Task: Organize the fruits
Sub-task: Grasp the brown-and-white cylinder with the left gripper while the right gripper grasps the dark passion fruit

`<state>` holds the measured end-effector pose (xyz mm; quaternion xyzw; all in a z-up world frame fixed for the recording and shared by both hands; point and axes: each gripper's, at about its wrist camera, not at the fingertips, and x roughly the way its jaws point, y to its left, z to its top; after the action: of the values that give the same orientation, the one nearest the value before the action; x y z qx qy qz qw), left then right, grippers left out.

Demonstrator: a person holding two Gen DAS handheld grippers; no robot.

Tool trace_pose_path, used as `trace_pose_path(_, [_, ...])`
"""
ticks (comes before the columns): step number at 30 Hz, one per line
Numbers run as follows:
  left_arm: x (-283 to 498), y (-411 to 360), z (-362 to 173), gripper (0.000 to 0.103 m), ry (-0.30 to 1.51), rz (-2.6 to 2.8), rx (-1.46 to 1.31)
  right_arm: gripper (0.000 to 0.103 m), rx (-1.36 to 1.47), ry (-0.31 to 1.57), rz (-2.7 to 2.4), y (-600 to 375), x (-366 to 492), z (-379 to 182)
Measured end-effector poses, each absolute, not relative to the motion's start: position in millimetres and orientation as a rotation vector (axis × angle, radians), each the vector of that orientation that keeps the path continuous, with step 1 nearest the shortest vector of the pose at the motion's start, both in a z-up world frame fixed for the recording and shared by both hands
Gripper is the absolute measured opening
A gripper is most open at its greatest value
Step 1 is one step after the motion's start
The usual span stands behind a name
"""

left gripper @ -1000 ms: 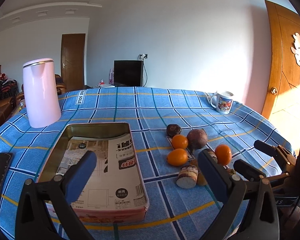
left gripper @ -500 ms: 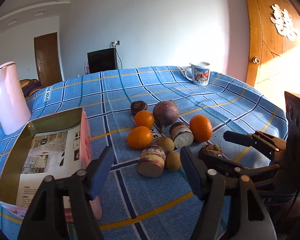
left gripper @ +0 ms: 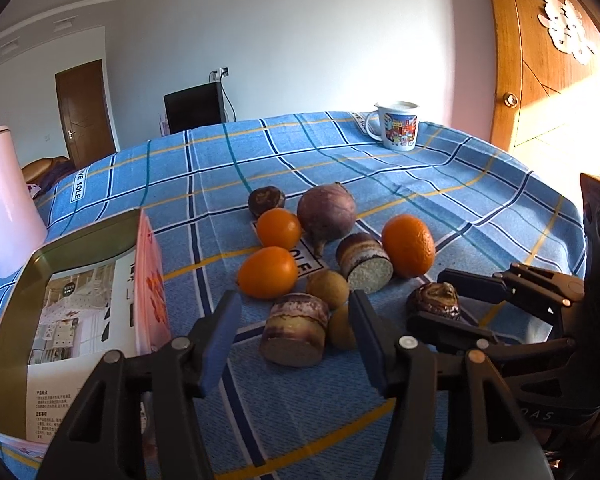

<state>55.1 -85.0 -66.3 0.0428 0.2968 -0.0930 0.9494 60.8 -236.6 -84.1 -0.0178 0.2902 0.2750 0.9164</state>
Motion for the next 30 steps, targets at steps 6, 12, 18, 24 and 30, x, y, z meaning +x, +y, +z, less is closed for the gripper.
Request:
trace_pose_path(6, [47.2, -52.5, -66.7, 0.060, 0.569, -0.167, 0.078, 0.052, -0.021, 0.597, 0.569, -240.5, 61.0, -84.1])
trace_pose_path(12, [45.6, -35.4, -61.7, 0.061, 0.578, -0.165, 0.013, 0.052, -0.029, 0.591, 0.560, -239.2, 62.2, -84.5])
trace_pose_path(18, [57.5, -68.3, -61.1, 0.065, 0.622, -0.172, 0.110, 0.052, -0.039, 0.587, 0.556, -237.8, 60.2, -85.2])
trace_pose_path(24, [78.8, -70.5, -68.9, 0.059, 0.714, -0.162, 0.101, 0.052, -0.040, 0.581, 0.561, -238.3, 59.0, -85.7])
trace_pose_path(30, [75.3, -66.1, -72.2, 0.038, 0.724, -0.197, 0.075, 0.040, -0.041, 0.578, 0.579, -239.1, 58.4, -85.3])
